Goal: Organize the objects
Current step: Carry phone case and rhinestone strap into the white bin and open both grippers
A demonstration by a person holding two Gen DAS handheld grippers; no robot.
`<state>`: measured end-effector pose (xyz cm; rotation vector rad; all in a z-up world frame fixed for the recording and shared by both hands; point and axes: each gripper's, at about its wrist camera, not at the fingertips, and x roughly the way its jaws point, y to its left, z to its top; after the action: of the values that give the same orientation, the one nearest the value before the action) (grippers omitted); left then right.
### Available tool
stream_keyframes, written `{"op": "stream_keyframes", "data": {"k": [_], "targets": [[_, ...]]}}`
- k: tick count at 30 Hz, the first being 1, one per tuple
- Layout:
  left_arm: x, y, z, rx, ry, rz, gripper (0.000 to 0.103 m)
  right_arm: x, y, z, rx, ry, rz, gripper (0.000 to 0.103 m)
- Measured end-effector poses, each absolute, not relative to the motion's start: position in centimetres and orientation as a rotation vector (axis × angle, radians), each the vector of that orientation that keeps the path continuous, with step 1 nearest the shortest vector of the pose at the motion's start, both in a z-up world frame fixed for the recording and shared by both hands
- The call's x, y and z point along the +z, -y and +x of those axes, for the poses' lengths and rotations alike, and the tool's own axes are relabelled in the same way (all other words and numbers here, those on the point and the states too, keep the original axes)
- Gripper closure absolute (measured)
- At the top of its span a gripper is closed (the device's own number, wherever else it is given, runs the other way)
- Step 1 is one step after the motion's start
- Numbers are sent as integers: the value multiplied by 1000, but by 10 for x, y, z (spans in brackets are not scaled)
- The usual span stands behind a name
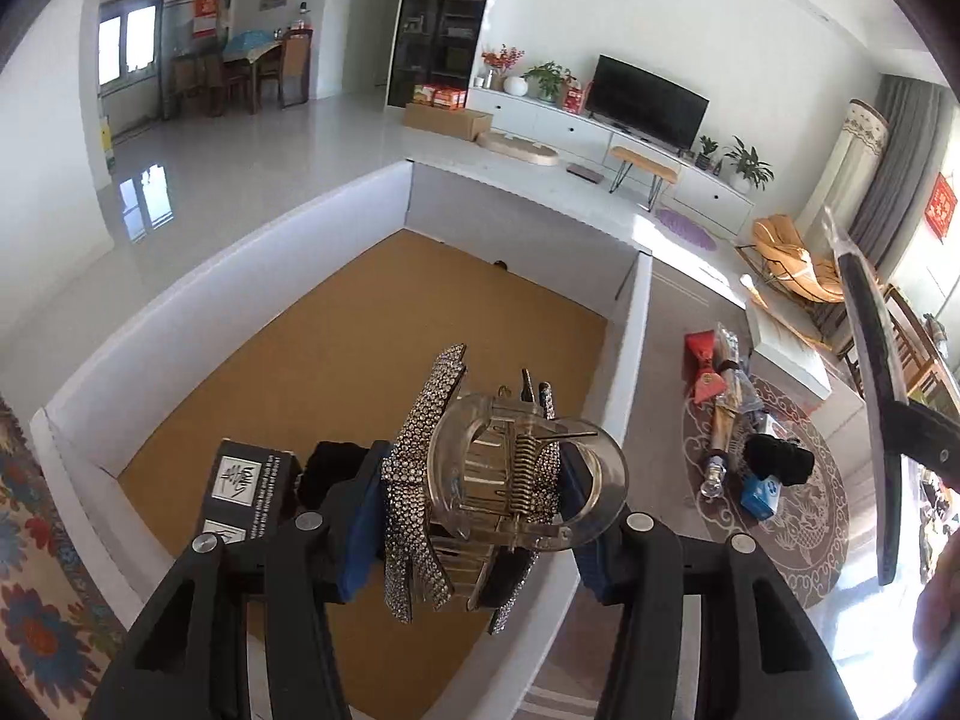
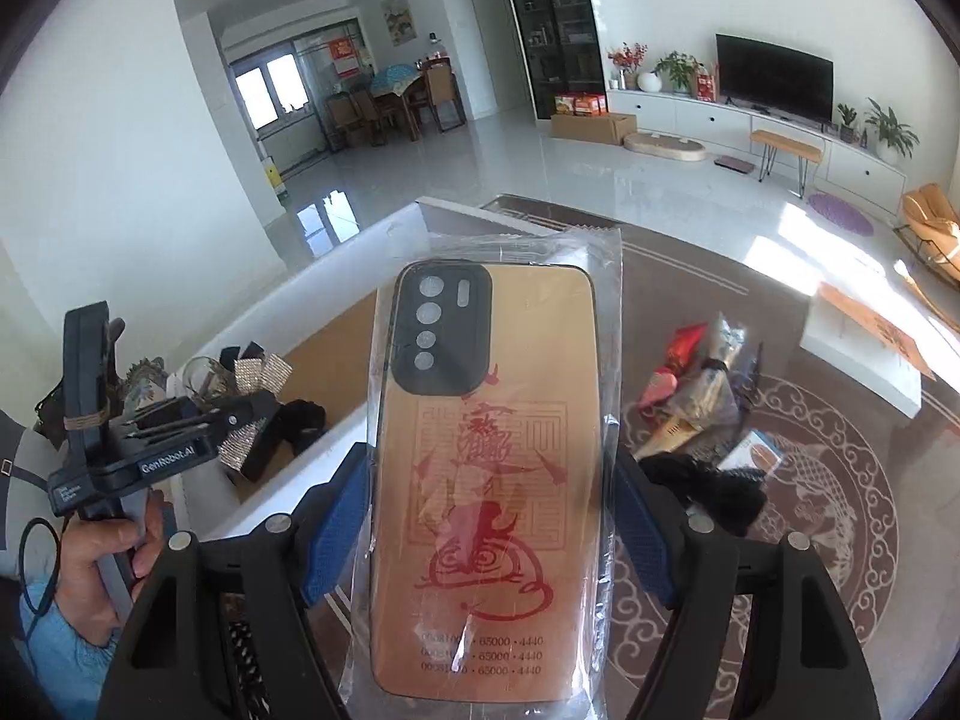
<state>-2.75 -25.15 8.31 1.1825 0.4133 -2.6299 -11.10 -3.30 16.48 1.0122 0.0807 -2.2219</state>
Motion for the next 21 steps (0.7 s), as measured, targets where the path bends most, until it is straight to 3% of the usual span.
{"op": "stream_keyframes", "data": {"k": [6,8,11,16,21], "targets": [[49,300,-31,-2455,-443,1277,48,166,190,-145,-2098,-108,954,27],[41,307,-30,-2407,-444,1285,28,147,226,-157,-2081,-118,985,26],[36,309,-23,-2390,-437,1269,21,106,261,-177,-2053,-145,1135,19],[51,283,-2,-2459,-374,1172,21,86,219,-171,-2097,0,1118,15],[81,206,20,-2691,-393,1129,21,94,124,-133,-2265,-65,979,5]]}}
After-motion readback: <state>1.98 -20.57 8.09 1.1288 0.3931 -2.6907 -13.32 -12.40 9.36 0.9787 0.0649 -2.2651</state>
